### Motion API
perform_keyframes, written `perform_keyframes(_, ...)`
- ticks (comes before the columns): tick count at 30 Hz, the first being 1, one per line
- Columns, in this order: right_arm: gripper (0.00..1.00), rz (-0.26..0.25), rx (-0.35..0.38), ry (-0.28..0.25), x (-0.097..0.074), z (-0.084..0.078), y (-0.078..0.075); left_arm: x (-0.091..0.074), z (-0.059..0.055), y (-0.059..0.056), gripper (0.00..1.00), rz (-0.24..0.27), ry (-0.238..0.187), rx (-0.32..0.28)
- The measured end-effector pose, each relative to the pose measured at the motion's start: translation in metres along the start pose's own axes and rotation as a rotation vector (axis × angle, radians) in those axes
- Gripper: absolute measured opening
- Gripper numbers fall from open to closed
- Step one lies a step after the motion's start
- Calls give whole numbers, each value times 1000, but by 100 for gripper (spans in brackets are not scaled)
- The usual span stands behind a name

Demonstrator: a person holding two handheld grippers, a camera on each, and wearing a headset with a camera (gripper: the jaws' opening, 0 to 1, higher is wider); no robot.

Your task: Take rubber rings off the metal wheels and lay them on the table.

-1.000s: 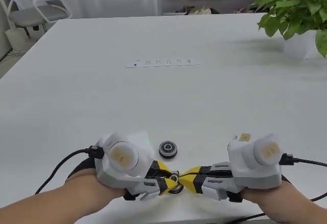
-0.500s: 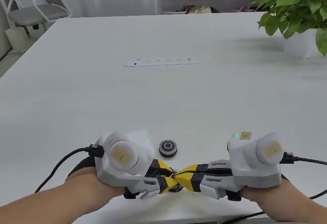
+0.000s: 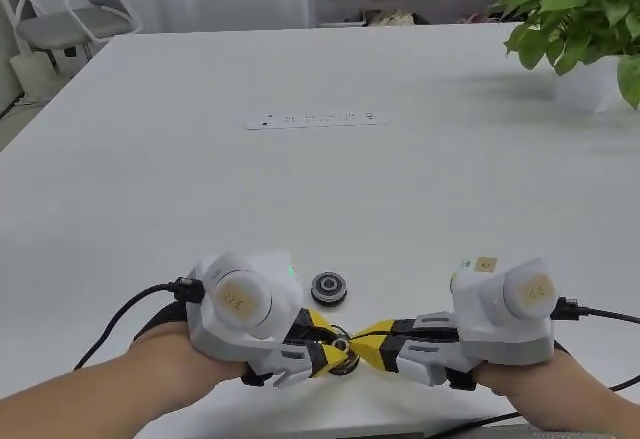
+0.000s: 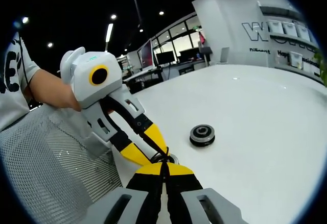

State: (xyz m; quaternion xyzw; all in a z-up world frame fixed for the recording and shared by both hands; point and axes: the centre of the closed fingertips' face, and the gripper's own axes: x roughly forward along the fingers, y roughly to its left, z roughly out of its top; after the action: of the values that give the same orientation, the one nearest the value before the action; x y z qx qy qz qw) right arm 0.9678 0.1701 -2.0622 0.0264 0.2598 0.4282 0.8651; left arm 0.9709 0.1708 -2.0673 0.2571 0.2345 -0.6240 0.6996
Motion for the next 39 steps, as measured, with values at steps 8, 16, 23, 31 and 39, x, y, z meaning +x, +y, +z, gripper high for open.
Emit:
perform_keyframes(8, 0, 1, 6, -9, -2, 3, -1, -6, 4, -2, 12, -16, -9, 3)
perform_keyframes(16, 0, 8, 9, -23, -6, 8, -1, -18, 8, -2, 18, -21, -25, -12)
perform_keyframes(23, 0, 23, -3, -28, -7, 18, 1, -36, 9, 5, 23, -9, -44, -38)
perform_keyframes(31, 0, 36, -26, -23, -4, 29, -2, -58, 3, 16, 32, 22, -54, -71)
perform_keyframes(39, 0, 63, -54, -8, 5, 38, 1, -80, 0, 27, 40, 58, -79, -119)
